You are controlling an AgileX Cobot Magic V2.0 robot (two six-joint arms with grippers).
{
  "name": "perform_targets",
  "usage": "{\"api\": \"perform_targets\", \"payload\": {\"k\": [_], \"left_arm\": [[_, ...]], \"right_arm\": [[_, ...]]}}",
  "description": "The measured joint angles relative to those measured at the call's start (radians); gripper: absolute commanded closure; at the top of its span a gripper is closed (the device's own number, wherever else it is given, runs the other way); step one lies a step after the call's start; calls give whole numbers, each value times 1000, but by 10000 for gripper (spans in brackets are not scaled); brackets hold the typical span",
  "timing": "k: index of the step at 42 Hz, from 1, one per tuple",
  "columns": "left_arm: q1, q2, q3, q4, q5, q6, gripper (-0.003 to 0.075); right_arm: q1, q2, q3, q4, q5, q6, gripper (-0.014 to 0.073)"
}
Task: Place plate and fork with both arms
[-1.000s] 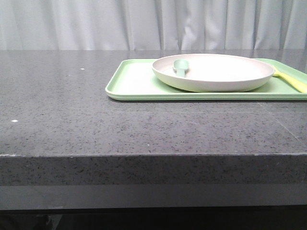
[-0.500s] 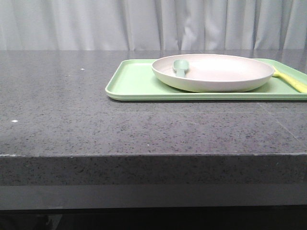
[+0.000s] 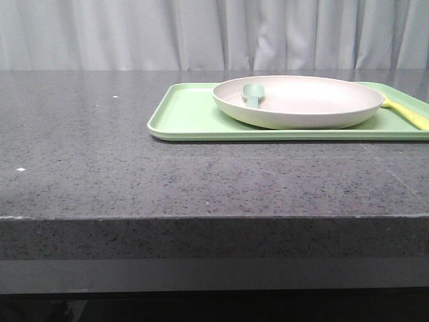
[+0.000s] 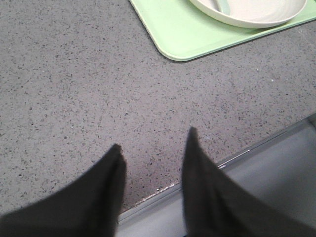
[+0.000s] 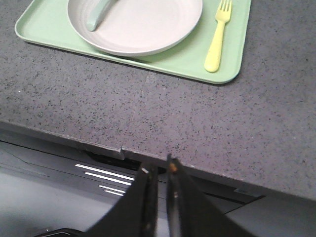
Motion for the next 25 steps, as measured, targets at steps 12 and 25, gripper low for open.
{"api": "perform_targets", "payload": {"k": [12,25], "left_arm": [[0,0,0,0,-18,0,738],[0,0,0,0,-38,0,738]], "right_arm": [[0,0,2,0,-78,0,662],[0,0,2,0,-86,0,662]]}}
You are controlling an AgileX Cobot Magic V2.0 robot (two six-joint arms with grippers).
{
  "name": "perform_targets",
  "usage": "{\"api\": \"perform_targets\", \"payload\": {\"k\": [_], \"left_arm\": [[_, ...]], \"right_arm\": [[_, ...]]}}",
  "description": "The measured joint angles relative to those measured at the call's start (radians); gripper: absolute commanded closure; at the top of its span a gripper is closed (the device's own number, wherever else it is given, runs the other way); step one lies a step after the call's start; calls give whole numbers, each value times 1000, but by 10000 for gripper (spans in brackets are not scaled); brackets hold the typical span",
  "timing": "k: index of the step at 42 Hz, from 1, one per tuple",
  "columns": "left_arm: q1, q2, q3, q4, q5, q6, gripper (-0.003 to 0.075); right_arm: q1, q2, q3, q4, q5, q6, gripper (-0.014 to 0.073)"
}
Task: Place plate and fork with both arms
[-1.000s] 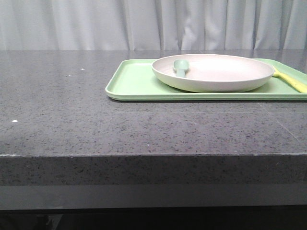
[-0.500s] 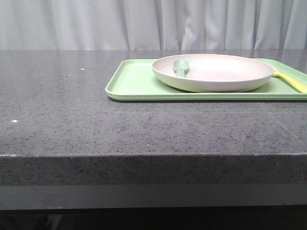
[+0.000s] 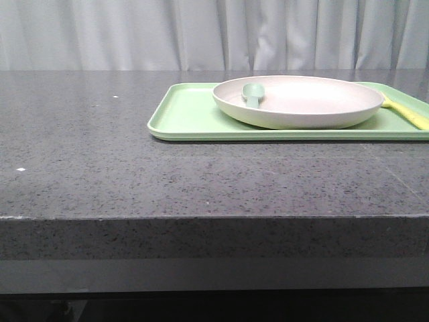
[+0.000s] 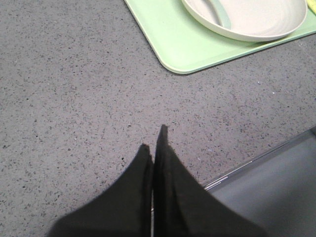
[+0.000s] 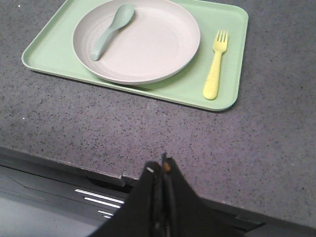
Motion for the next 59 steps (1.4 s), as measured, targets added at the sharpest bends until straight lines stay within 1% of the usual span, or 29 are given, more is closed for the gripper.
{"api": "perform_targets", "payload": {"k": [10,13,17,21,27,31,33,35,40,45,59], "left_arm": [[0,-11,14,0,-16,0,738],[2,-38,40,0,-40,0,738],[41,-117,103,26,-99,0,738],[107,-226,226,66,-203,0,738],[192,-417,441,78,-395,0,738],[222,-536,575,78,-501,0,738],[232,-604,644,78,-536,0,738],[241,-660,677,78,-560,0,738],[261,-782,772,78,-585,0,738],[286,-807,852,73,-623,0,738],[290,-807,852,57,-643,0,738]], "right_arm": [[0,0,0,0,0,0,662],[0,0,0,0,0,0,662],[0,0,0,0,0,0,662],[0,0,0,0,0,0,662],[0,0,0,0,2,0,662],[0,0,0,0,2,0,662],[0,0,0,0,2,0,662],[0,0,0,0,2,0,662],[0,0,0,0,4,0,662],[0,0,0,0,4,0,662],[0,0,1,0,4,0,662]]}}
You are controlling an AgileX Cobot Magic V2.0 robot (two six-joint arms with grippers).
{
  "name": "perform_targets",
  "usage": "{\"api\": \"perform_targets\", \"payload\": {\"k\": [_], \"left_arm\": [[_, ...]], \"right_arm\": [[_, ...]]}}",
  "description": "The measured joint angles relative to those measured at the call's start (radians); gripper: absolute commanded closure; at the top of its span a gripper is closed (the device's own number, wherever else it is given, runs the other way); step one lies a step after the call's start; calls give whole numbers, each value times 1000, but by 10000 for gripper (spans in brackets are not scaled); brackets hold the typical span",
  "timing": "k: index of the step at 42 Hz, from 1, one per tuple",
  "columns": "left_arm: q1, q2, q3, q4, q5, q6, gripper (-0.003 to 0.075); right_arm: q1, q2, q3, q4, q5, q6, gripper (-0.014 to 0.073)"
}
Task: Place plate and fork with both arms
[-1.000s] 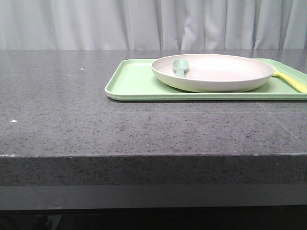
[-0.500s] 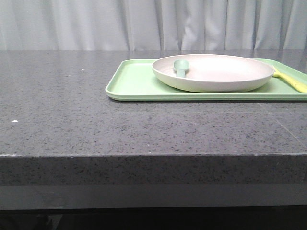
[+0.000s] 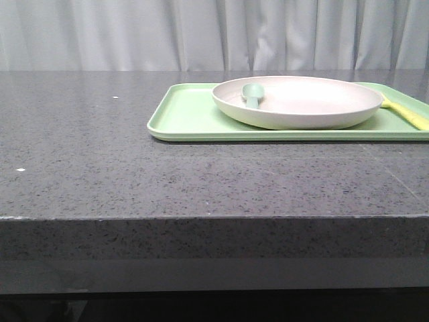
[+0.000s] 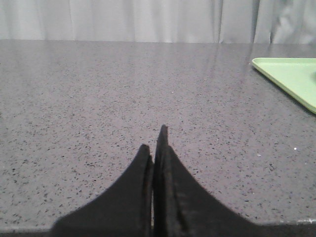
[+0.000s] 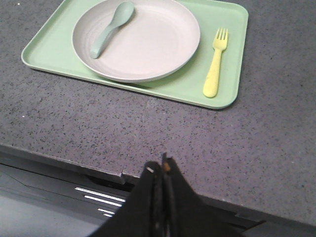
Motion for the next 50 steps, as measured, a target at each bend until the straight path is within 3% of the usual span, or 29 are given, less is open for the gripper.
{"api": "perform_targets", "payload": {"k": [5,15,50], "left_arm": [[0,0,0,6,-24,-34,738],[8,0,0,177,-89,-217,738],[8,0,0,195,-111,-235,738]], "right_arm": [[0,0,0,0,0,0,662],[0,0,0,0,0,0,662],[0,0,0,0,0,0,662]]}}
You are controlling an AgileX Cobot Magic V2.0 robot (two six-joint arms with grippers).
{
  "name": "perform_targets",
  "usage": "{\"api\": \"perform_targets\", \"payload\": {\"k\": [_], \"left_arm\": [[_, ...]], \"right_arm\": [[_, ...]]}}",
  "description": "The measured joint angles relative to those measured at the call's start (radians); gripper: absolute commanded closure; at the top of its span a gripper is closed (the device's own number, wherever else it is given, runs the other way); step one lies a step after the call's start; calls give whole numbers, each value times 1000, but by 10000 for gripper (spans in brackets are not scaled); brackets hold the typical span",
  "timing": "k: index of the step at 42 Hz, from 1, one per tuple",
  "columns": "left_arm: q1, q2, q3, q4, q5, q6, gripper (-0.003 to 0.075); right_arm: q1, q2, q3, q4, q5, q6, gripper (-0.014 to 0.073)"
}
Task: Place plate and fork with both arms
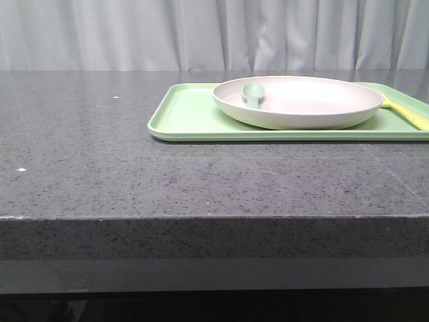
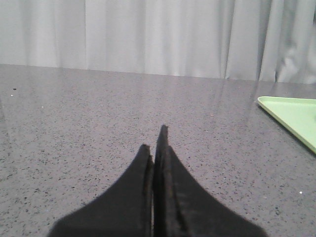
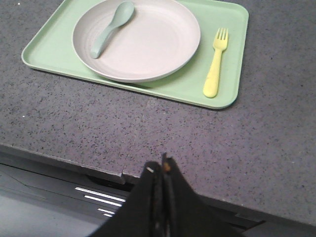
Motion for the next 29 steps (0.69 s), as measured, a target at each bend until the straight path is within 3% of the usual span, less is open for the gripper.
{"api": "perform_targets", "payload": {"k": [16,22,29], "left_arm": [[0,0,0,0,0,0,738],[0,0,0,0,0,0,738],[0,0,0,0,0,0,738]], "right_arm": [[0,-8,21,-16,-25,0,662],[-60,-103,171,-64,-234,0,662],[-151,-267,480,-79,-559,-4,662]]}}
